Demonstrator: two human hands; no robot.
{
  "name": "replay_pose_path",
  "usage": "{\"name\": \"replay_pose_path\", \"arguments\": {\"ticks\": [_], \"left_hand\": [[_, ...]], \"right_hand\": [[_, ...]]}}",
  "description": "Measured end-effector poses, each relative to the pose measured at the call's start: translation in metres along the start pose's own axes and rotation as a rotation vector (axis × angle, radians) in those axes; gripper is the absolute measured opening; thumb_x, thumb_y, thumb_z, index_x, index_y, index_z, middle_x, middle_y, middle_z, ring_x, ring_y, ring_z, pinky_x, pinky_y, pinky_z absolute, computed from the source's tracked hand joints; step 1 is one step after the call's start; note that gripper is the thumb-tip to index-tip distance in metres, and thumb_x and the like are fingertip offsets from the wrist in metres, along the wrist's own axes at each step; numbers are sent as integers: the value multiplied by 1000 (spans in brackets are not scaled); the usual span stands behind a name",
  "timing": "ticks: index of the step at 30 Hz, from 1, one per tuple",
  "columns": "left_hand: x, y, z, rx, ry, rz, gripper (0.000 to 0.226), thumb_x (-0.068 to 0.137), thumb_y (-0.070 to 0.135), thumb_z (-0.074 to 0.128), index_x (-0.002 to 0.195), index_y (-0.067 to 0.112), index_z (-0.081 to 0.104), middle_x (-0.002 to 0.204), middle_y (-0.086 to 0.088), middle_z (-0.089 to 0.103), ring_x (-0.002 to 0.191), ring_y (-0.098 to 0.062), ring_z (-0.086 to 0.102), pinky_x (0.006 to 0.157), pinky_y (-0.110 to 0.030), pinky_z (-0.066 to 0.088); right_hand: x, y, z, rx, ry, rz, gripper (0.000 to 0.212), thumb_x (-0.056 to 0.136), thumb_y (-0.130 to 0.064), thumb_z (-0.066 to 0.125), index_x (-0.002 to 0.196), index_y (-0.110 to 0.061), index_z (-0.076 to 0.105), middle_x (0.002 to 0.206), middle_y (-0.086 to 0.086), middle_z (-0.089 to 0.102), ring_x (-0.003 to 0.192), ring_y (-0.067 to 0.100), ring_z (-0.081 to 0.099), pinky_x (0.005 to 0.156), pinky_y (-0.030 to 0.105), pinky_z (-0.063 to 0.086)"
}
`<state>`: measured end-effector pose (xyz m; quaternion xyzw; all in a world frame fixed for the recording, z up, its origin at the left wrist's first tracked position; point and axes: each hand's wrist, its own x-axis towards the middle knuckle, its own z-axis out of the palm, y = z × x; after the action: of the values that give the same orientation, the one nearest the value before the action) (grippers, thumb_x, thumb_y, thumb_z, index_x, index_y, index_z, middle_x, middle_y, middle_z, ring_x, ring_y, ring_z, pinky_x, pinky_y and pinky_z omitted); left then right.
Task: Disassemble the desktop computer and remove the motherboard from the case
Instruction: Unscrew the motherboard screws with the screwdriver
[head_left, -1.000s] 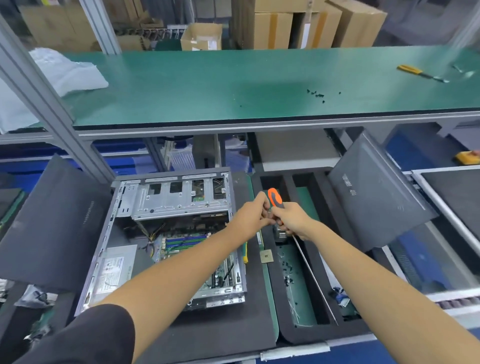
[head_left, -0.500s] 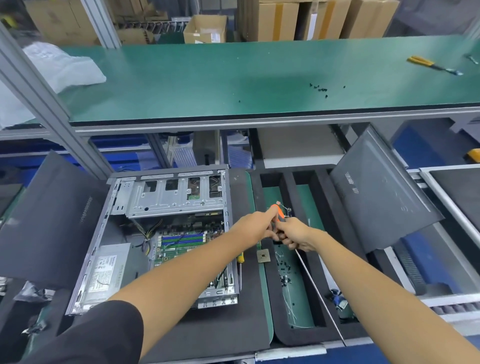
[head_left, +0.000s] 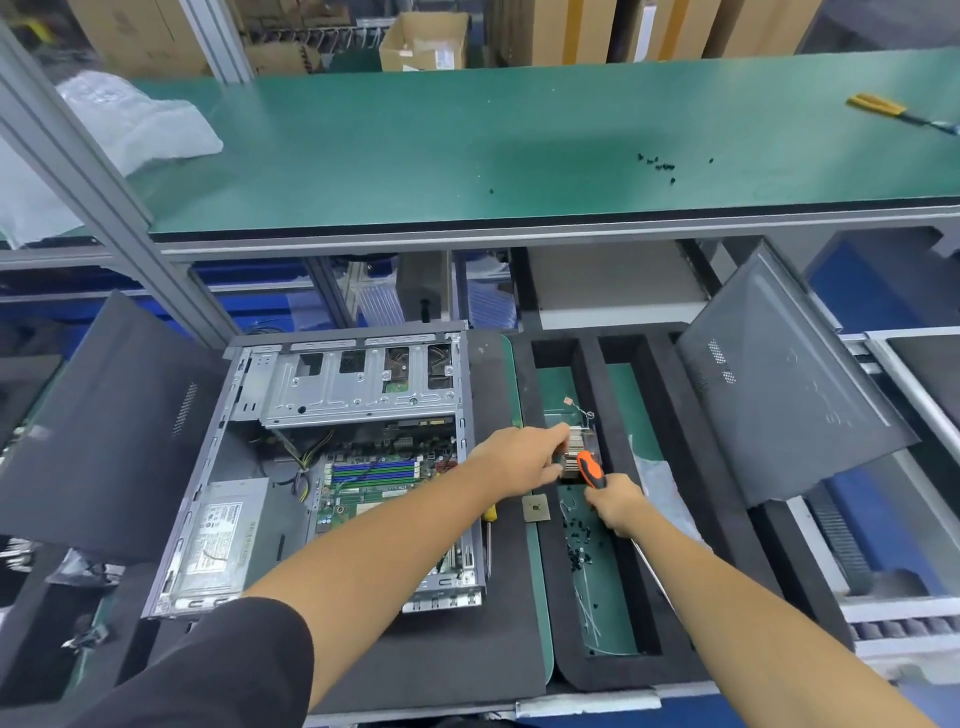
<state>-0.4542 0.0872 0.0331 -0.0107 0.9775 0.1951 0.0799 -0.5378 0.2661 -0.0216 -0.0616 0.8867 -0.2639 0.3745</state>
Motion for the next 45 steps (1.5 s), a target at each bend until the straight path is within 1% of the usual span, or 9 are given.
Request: {"name": "replay_pose_path", "arguments": {"ticks": [6, 11, 18, 21, 26, 29, 35, 39, 45], "left_hand": [[-1, 1, -2, 44, 1, 36, 15, 96, 30, 56, 106, 22, 48, 85, 5, 66, 73, -22, 59, 68, -39, 53], [-2, 2, -3, -4, 44, 22, 11, 94, 30, 57, 101, 24, 50, 87, 6, 67, 77, -21, 59, 72, -40, 53], [-9, -3, -31, -379, 118, -90, 30, 99, 63, 42, 103, 34, 48, 78, 11, 66, 71, -7, 63, 63, -34, 49], [-21, -13, -55, -765, 96, -97, 32, 101, 47, 54, 98, 16, 61, 81, -3, 75, 78, -18, 73, 79, -41, 59], [-55, -50, -94, -1088, 55, -92, 21, 101, 24, 61, 91, 7, 64, 85, -10, 76, 68, -17, 72, 63, -24, 57], [-79, -78, -111, -1167, 75, -133, 20, 99, 26, 64, 94, 6, 60, 89, -19, 74, 76, -24, 74, 75, -35, 60], [-132, -131, -126, -1107, 58, -169, 17, 100, 15, 62, 89, 7, 52, 79, -11, 76, 73, -21, 75, 62, -24, 58], [-163, -162, -123, -1037, 82, -226, 19, 99, 18, 63, 97, 3, 52, 90, -22, 73, 79, -30, 71, 87, -54, 57], [-198, -194, -107, -645, 58, -258, 19, 100, 33, 61, 96, 16, 57, 90, -2, 75, 81, -16, 71, 82, -45, 59]], "right_hand": [[4, -5, -3, 34, 22, -24, 15, 96, -15, 57, 81, -12, 57, 71, 8, 52, 70, 26, 49, 66, 32, 39], [4, -30, -18, 103, 4, -42, 23, 95, -16, 54, 73, -12, 51, 62, 6, 44, 54, 21, 38, 51, 28, 30], [-13, -144, -49, 315, -96, -233, 29, 100, -30, 50, 77, -12, 55, 56, 1, 46, 34, 10, 33, 36, 21, 26], [-25, -201, -49, 404, -161, -301, 27, 102, -32, 47, 81, -15, 52, 62, 0, 41, 40, 9, 25, 36, 20, 20], [-46, -272, -25, 453, -246, -378, 23, 99, -23, 46, 77, -17, 46, 61, -1, 37, 42, 10, 23, 37, 20, 18], [-59, -305, 0, 536, -285, -369, 24, 98, -19, 47, 74, -18, 44, 60, -2, 35, 42, 10, 21, 36, 21, 18], [-77, -347, 61, 605, -303, -394, 18, 97, -16, 45, 80, -14, 49, 62, 0, 40, 44, 11, 28, 39, 23, 23], [-88, -358, 96, 645, -302, -479, 16, 94, -9, 47, 78, -11, 49, 56, 3, 48, 49, 18, 39, 43, 27, 34], [-108, -354, 122, 578, -321, -723, 8, 99, -1, 48, 97, -9, 47, 71, 18, 55, 64, 29, 59, 53, 29, 53]]}}
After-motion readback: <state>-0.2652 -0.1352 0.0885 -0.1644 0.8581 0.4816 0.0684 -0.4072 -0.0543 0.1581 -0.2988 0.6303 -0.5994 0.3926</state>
